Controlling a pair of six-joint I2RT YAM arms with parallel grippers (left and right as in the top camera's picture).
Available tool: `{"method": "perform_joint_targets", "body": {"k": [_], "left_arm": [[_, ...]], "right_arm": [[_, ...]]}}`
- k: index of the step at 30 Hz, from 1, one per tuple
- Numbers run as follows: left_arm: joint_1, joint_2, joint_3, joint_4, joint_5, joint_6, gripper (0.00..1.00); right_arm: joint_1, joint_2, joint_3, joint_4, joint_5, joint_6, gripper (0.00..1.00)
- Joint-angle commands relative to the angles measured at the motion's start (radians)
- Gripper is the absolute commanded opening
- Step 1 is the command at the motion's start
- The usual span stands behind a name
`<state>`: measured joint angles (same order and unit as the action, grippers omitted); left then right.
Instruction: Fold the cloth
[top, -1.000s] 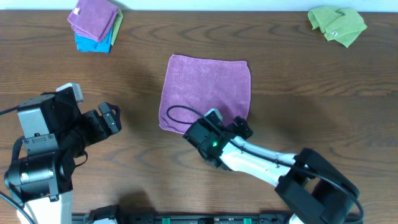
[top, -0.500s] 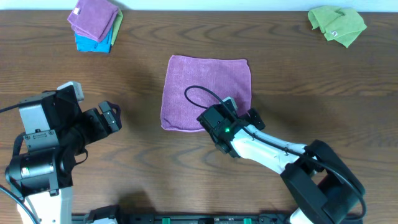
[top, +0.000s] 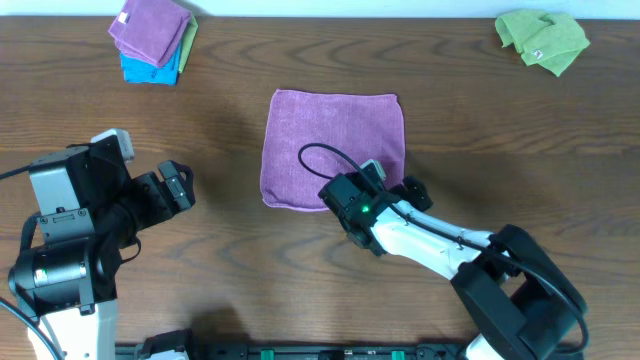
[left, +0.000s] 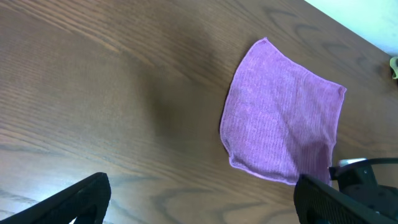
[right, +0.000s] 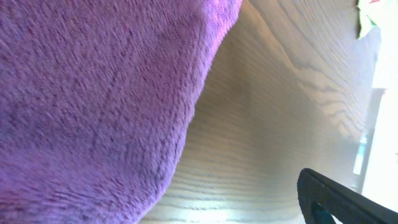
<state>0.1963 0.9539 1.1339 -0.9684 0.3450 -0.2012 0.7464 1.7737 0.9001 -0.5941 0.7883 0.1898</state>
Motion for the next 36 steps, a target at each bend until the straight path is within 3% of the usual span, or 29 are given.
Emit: {"method": "perform_joint_targets", "body": {"k": [1, 10, 22, 30, 36], "left_arm": [[0.006, 0.002, 0.003, 0.002, 0.011, 0.023, 0.95], [0.006, 0.002, 0.003, 0.001, 0.011, 0.023, 0.95], [0.006, 0.021, 0.0, 0.001, 0.01, 0.049, 0.95], [0.006, 0.07, 0.0, 0.001, -0.014, 0.078, 0.95], [0.005, 0.14, 0.0, 0.004, 0.061, 0.089, 0.95]], "right_arm": [[-0.01, 0.013, -0.006, -0.02, 0.054, -0.008, 0.99], [-0.01, 0.013, -0.006, -0.092, 0.108, 0.001, 0.99], [-0.01, 0.012, 0.007, -0.224, 0.226, 0.138, 0.99], [-0.01, 0.01, 0.114, -0.507, 0.226, 0.394, 0.99], [-0.027, -0.012, 0.208, -0.636, 0.184, 0.45, 0.99]]}}
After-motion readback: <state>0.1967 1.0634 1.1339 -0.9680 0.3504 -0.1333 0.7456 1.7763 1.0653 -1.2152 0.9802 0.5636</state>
